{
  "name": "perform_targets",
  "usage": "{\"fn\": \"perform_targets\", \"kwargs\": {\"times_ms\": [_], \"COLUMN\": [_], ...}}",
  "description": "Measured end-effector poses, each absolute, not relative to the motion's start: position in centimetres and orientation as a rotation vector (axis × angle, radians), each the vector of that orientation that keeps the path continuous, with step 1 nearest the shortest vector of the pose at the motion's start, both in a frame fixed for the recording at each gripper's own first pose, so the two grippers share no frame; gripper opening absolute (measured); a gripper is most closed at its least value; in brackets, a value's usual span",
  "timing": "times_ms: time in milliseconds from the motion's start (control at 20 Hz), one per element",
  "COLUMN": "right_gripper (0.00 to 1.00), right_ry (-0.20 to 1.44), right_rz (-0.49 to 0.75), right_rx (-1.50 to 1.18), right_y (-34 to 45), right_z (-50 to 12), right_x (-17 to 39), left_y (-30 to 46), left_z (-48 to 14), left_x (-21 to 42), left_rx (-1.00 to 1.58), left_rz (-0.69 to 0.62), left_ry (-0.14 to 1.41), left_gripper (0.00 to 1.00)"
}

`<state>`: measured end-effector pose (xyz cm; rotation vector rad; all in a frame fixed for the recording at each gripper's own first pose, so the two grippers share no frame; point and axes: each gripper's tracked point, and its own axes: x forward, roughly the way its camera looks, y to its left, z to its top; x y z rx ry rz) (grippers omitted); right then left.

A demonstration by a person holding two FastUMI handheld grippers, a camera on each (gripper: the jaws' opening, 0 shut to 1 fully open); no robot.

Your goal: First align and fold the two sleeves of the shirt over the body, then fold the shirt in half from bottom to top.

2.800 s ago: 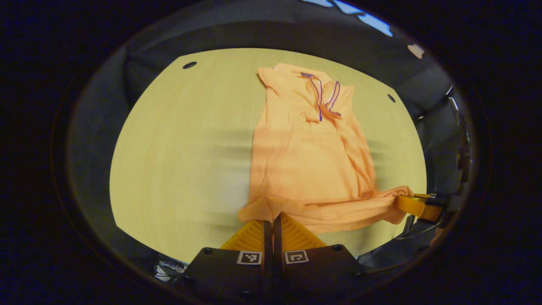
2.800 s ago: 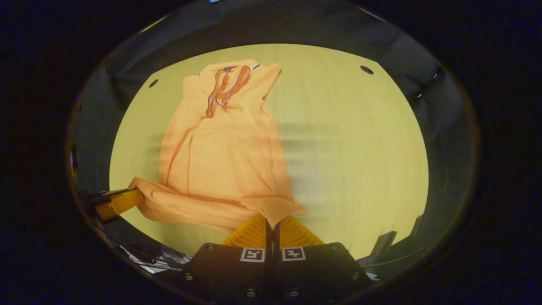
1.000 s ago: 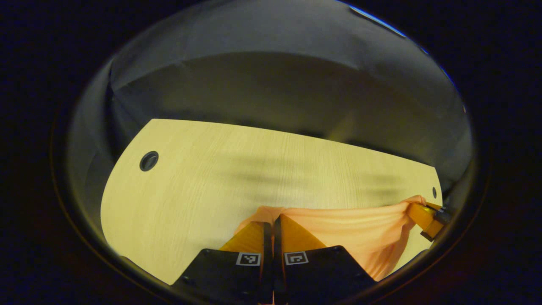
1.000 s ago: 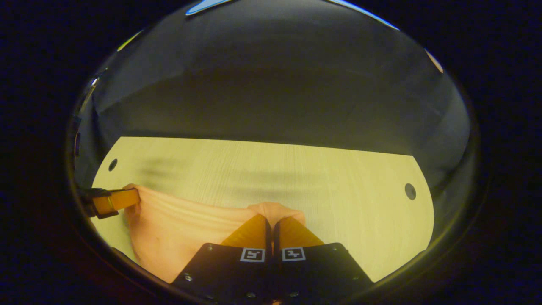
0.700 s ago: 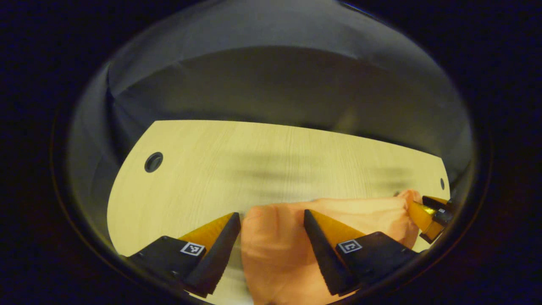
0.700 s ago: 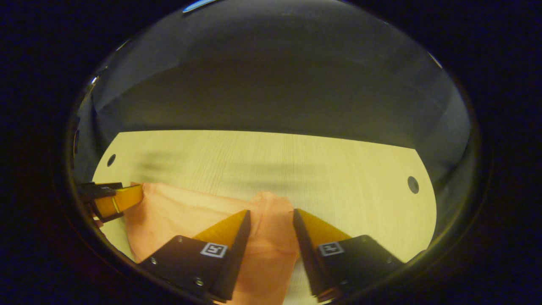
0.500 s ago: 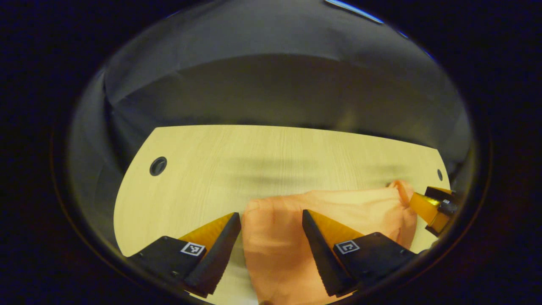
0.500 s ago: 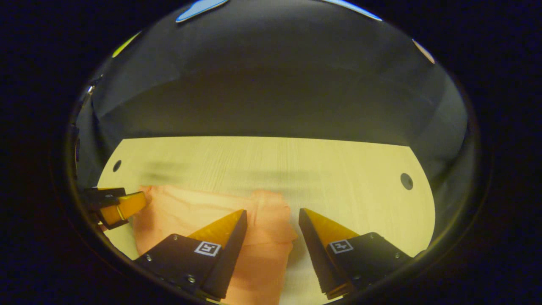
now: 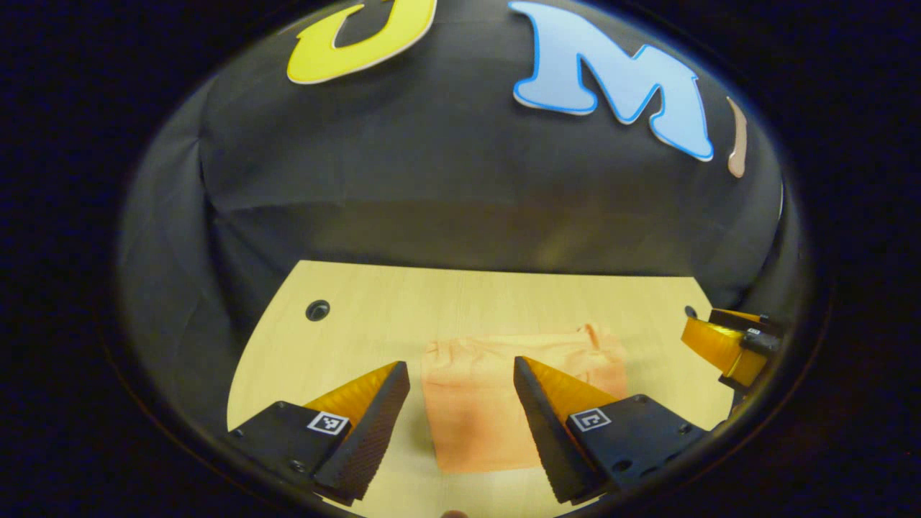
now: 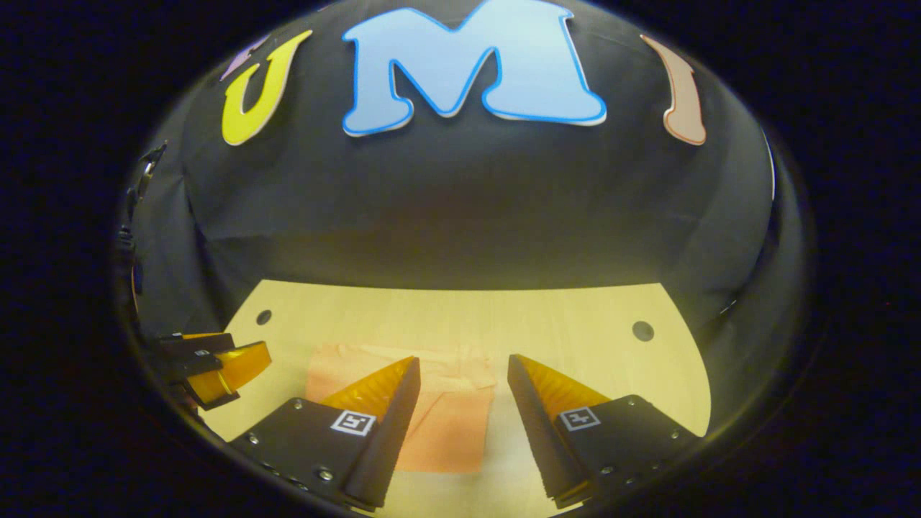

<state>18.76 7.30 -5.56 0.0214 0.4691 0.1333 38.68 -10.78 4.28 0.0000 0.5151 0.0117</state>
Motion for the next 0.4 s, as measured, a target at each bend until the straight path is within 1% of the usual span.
{"fn": "perform_targets", "kwargs": {"times_ms": [150,200,250,350,400], "right_gripper": [0.78,0.77,0.77,0.77,0.72], "right_ry": [0.389,0.367,0.343,0.309,0.296], "right_rz": [0.152,0.158,0.165,0.177,0.181], "right_rx": [0.011,0.008,0.009,0.011,0.008], "right_y": [7.5,7.5,7.7,7.9,8.0], "right_z": [-1.5,-0.4,0.4,1.7,2.1], "right_x": [14.5,13.2,11.7,9.1,7.8], "left_y": [-12.5,-12.9,-13.7,-15.2,-15.9], "left_z": [8.6,9.8,11.1,12.5,13.0], "left_x": [33.7,32.2,30.5,27.8,26.9], "left_rx": [0.013,0.02,0.028,0.03,0.021], "left_rz": [-0.002,-0.005,-0.012,-0.022,-0.029], "left_ry": [0.429,0.409,0.393,0.364,0.347], "left_gripper": [0.94,0.97,0.94,0.96,0.94]}}
